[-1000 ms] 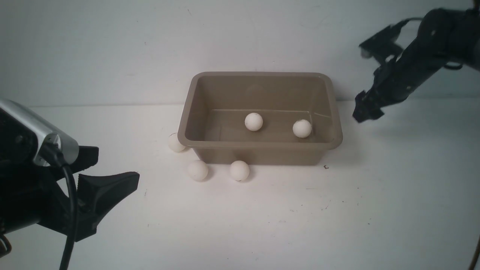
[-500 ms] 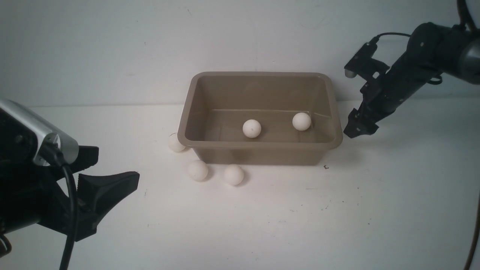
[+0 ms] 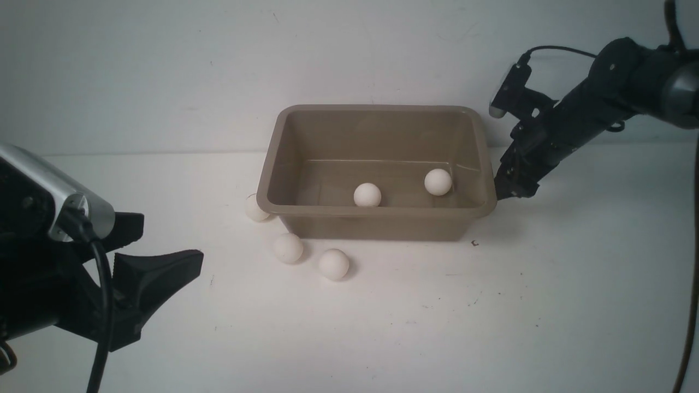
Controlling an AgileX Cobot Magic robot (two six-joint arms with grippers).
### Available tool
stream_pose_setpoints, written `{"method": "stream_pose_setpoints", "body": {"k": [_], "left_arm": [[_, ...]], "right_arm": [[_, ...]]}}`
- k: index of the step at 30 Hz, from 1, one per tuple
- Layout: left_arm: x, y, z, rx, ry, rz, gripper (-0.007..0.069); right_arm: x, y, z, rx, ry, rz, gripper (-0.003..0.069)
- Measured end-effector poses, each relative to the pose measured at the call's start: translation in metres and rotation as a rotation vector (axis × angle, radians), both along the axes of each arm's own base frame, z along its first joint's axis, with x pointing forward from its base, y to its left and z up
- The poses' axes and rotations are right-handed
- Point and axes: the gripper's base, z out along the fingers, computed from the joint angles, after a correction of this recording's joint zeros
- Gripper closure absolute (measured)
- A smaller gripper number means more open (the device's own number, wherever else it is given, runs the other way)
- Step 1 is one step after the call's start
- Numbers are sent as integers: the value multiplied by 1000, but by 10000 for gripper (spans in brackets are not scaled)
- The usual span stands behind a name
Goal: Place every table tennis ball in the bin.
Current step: Use the right arm to clamp the table tennis ball closest to it, then use the right arm to put the table tennis ball into the box
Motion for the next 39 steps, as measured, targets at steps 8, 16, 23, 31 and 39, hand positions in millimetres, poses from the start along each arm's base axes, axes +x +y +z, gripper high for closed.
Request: {"method": "stream_pose_setpoints", "body": {"k": [8, 16, 23, 31, 39], "left_arm": [[0, 0, 0, 0, 0, -1, 48], [0, 0, 0, 0, 0, -1, 48], [0, 0, 0, -1, 2, -4, 48], [0, 0, 0, -1, 2, -4, 48], [0, 0, 0, -1, 3, -5, 48]], "right_arm": [[3, 2, -21, 10, 24, 21, 143], [9, 3, -31, 33, -8, -9, 187], [17, 1, -35, 28, -67, -49, 300], [24, -4, -14, 24, -195, -106, 300], [7, -24, 75, 21, -307, -158, 300]]}}
